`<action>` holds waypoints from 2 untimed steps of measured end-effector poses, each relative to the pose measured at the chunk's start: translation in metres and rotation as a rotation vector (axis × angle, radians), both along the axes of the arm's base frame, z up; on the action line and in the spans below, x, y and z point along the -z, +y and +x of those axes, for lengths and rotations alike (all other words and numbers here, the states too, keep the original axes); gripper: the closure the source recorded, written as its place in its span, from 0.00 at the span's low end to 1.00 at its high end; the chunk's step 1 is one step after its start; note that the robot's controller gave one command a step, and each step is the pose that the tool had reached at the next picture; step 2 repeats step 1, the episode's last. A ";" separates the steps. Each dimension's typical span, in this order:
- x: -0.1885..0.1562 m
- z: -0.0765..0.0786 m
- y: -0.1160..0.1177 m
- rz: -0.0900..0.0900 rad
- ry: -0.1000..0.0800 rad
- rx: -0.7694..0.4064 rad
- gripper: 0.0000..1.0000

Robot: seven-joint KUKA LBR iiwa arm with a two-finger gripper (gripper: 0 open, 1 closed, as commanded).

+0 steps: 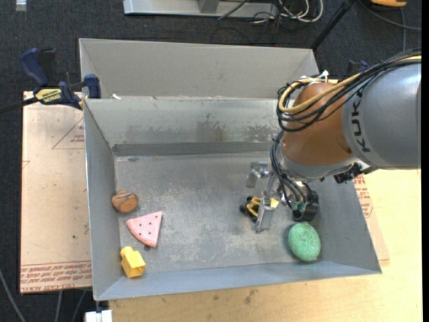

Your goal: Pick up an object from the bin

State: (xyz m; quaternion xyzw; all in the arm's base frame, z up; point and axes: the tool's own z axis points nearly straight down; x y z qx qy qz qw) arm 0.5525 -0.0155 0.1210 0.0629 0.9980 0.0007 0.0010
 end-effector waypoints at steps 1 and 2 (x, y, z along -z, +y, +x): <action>-0.018 -0.003 -0.031 -0.001 0.000 -0.034 0.00; -0.018 -0.003 -0.031 -0.001 0.000 -0.034 0.00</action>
Offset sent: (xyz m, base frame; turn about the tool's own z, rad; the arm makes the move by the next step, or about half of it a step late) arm -0.0097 -0.0350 -0.0510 -0.0439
